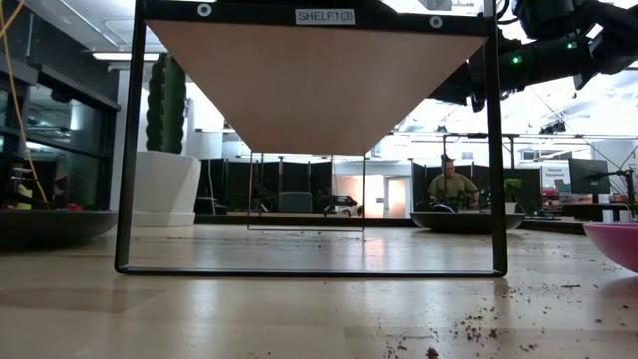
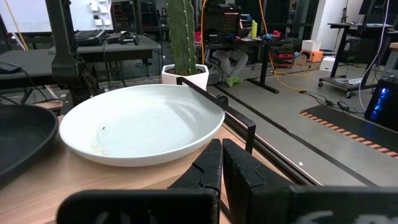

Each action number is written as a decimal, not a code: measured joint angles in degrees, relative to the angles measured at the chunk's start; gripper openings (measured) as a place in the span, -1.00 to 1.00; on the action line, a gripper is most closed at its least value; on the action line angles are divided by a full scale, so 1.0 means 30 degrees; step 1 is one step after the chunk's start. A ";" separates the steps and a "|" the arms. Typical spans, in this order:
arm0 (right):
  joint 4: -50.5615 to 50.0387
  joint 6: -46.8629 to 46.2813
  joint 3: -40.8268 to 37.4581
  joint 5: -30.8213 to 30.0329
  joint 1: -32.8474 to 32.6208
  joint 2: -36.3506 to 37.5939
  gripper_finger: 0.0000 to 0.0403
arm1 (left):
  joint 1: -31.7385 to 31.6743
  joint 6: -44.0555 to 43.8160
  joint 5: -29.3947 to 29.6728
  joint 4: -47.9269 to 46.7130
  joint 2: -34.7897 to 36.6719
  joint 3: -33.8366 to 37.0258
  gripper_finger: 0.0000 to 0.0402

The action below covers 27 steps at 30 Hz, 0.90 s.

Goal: Place and stack plates onto a shelf
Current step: Put the top black plate on the shelf, then stack the pink plate on top of the white plate on the shelf

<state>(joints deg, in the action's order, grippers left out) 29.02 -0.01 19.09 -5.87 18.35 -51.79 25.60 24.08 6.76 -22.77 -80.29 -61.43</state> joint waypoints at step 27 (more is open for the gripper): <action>-0.0008 -0.0423 0.0000 0.0007 0.0006 0.0000 -1.00 | -0.0349 -0.6959 0.9845 0.1318 0.9892 0.7863 -0.39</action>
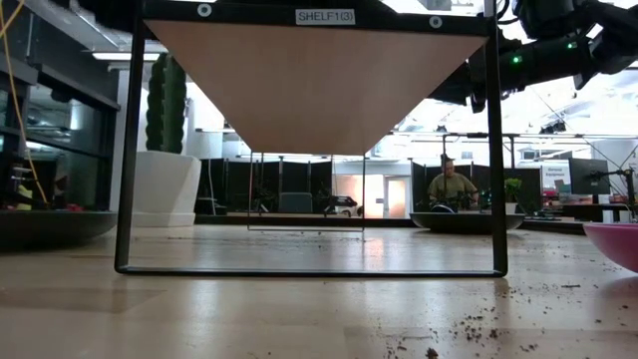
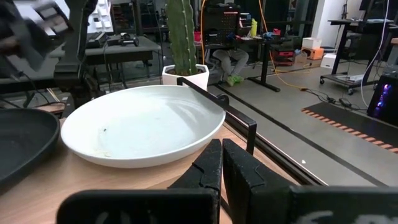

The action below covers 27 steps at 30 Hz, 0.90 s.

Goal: Place and stack plates onto a shelf
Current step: Stack the pink plate on top of the white plate on the shelf

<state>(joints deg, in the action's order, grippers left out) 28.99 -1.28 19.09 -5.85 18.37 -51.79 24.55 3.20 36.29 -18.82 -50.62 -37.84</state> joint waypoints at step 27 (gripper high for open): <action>0.0235 0.0068 -0.0015 0.0000 -0.0004 0.0000 -1.00 | -0.6326 0.0969 -0.7488 1.0095 0.8178 0.8021 -0.40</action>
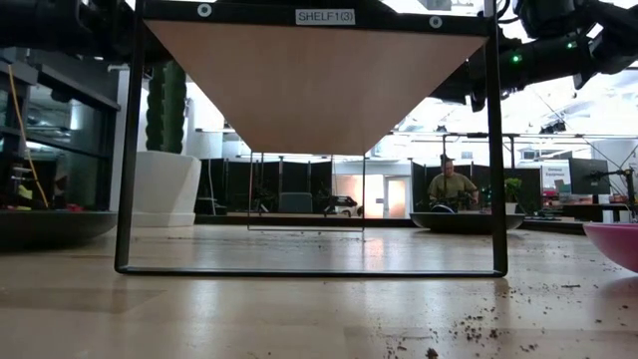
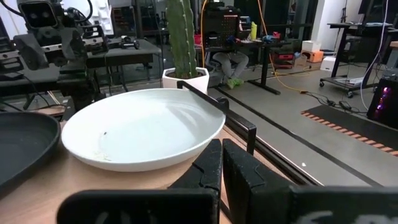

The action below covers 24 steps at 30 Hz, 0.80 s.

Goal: Place and stack plates onto a shelf
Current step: Stack the pink plate on top of the white plate on the shelf

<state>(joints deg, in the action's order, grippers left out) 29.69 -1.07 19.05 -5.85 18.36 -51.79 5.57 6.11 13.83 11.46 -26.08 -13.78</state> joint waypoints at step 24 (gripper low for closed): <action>-2.2581 -0.9650 0.8610 0.4295 -0.5553 0.0318 -0.72 | -0.0018 -0.0525 0.0071 -0.0980 0.0005 -0.0002 -0.40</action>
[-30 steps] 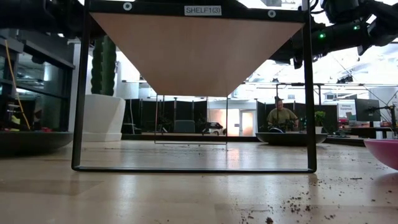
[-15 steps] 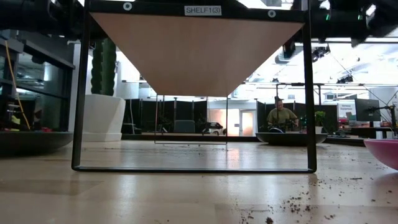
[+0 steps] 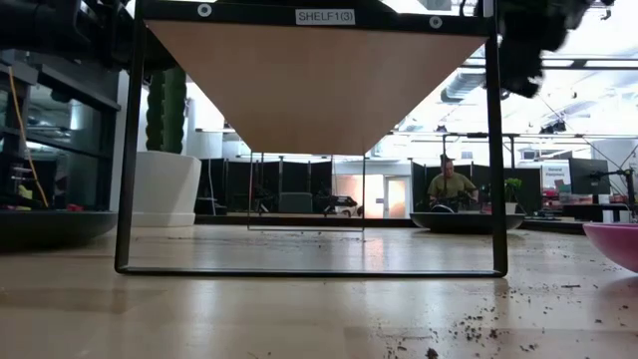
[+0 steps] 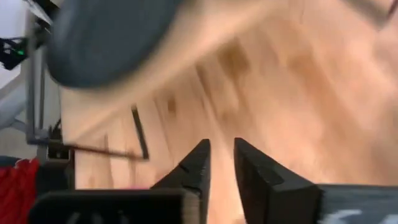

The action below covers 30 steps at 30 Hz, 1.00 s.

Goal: Place and stack plates onto a shelf
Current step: Stack the pink plate on top of the white plate on the shelf

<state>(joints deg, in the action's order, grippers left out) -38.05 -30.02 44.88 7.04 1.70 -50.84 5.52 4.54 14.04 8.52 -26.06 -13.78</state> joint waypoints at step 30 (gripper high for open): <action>0.5245 -0.8851 -0.6658 0.3505 -0.6802 -0.4699 -0.24 | 0.0000 -0.0452 0.0007 -0.0483 0.0000 -0.0013 -0.40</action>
<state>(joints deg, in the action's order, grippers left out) -22.31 -56.58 24.91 17.55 -18.71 -64.93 5.52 3.18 14.06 7.08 -26.06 -13.82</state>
